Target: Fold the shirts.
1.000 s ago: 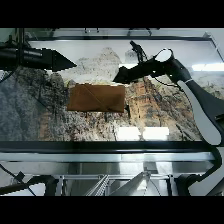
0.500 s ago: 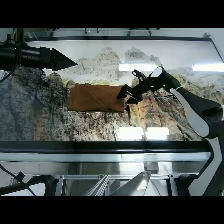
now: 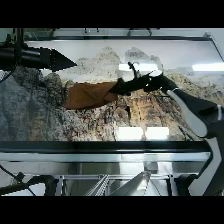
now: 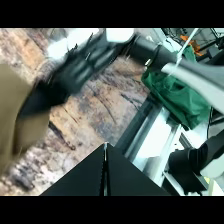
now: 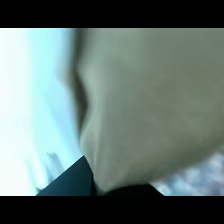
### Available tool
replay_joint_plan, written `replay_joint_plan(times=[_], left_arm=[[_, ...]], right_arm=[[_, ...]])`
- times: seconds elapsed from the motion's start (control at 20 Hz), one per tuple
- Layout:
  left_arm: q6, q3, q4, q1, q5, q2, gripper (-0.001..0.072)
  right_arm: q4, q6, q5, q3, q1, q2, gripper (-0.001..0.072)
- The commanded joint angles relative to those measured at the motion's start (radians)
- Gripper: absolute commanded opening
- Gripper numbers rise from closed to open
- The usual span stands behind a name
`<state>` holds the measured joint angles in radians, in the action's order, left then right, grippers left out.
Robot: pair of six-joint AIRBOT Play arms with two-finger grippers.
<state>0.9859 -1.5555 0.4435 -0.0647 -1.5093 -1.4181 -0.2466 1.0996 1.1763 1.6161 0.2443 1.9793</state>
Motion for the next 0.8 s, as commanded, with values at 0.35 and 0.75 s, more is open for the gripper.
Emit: replay_joint_plan(times=[0.35,0.75], left_arm=[[0.003,0.0,-0.001,0.0,-0.08,0.0,0.0016],[0.002,0.0,0.0,0.0,-0.058,0.0,0.0016]], right_arm=[[-0.515,0.458,0.035,0.025,-0.653,-0.751,0.0014],[-0.581,0.452,0.433,0.084,-1.238,-0.677,0.0014]])
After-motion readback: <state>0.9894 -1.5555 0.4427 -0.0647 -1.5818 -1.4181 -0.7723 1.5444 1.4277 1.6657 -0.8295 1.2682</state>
